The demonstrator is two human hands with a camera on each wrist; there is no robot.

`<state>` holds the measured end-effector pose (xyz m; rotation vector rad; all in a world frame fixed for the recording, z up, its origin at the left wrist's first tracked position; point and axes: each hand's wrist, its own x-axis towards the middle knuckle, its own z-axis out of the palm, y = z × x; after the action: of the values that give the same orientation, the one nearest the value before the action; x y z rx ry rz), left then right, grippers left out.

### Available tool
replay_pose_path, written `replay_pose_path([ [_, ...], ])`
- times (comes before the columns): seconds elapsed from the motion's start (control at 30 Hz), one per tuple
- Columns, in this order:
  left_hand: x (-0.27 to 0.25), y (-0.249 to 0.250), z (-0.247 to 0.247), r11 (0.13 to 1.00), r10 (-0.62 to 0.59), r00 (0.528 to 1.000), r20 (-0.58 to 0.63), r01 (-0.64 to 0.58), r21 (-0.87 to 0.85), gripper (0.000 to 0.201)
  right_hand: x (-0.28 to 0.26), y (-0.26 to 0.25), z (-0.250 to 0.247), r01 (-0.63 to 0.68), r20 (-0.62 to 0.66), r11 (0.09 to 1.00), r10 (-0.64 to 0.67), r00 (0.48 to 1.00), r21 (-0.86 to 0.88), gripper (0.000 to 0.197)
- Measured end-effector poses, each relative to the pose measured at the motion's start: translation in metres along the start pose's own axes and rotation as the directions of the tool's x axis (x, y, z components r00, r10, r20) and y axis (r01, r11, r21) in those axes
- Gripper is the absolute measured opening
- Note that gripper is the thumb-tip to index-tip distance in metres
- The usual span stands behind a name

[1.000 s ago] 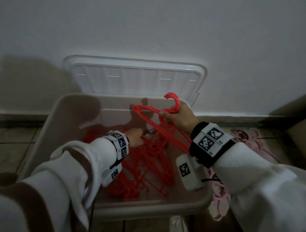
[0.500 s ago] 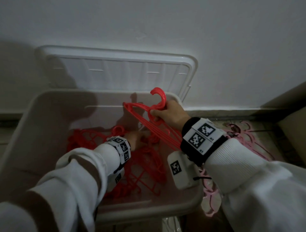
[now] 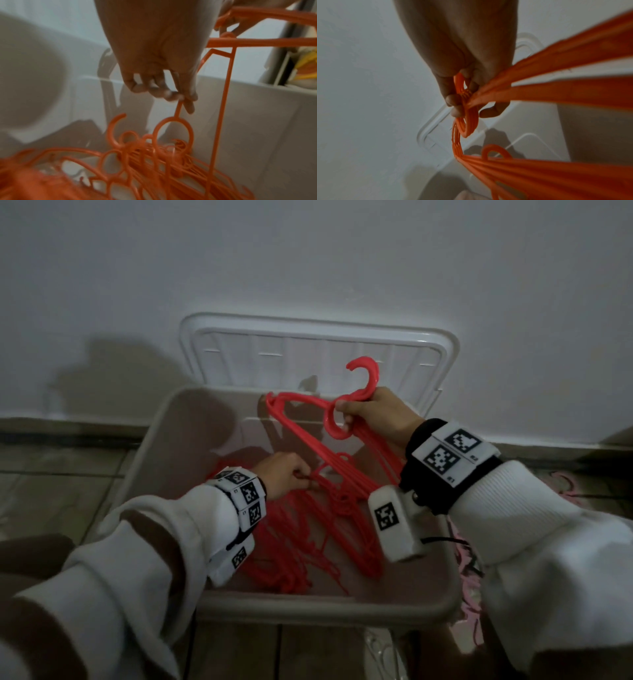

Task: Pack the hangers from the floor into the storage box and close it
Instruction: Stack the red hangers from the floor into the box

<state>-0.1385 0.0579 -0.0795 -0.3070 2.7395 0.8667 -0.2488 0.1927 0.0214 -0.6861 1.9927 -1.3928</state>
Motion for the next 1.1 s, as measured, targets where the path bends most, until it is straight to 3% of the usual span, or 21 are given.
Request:
replay_pose_path([
  [0.17, -0.032, -0.001, -0.021, 0.999, -0.010, 0.999, 0.044, 0.012, -0.051, 0.033, -0.006, -0.019, 0.009, -0.055, 0.086, 0.982, 0.039, 0.996, 0.183, 0.030],
  [0.37, -0.051, -0.005, -0.035, 0.992, -0.085, 0.994, -0.069, 0.078, -0.095, 0.026, -0.013, -0.033, 0.013, -0.046, 0.097, 0.934, 0.013, 0.995, 0.353, 0.023],
  [0.5, -0.057, 0.000, -0.044, 0.997, -0.066, 0.980, -0.187, 0.059, -0.043, 0.035, -0.018, -0.037, 0.011, 0.019, 0.073, 0.891, -0.059, 0.996, 0.454, 0.020],
  [0.67, -0.058, 0.010, -0.037, 0.996, -0.010, 0.997, -0.072, 0.004, -0.092, 0.024, -0.021, -0.027, 0.014, 0.071, 0.035, 0.892, -0.096, 0.995, 0.447, 0.033],
  [0.9, -0.045, 0.025, -0.013, 0.998, 0.045, 0.999, -0.022, -0.044, 0.048, 0.024, -0.031, -0.023, 0.025, 0.067, 0.179, 0.887, -0.165, 0.970, 0.457, 0.033],
  [1.03, -0.043, 0.020, -0.020, 0.993, -0.084, 0.989, -0.118, 0.093, 0.071, 0.025, -0.026, -0.027, 0.022, 0.115, 0.098, 0.859, -0.188, 0.977, 0.498, 0.030],
  [1.1, -0.042, 0.010, -0.029, 0.986, -0.167, 0.967, -0.192, 0.166, -0.020, 0.026, -0.021, -0.027, 0.016, 0.151, 0.003, 0.846, -0.178, 0.984, 0.512, 0.030],
])
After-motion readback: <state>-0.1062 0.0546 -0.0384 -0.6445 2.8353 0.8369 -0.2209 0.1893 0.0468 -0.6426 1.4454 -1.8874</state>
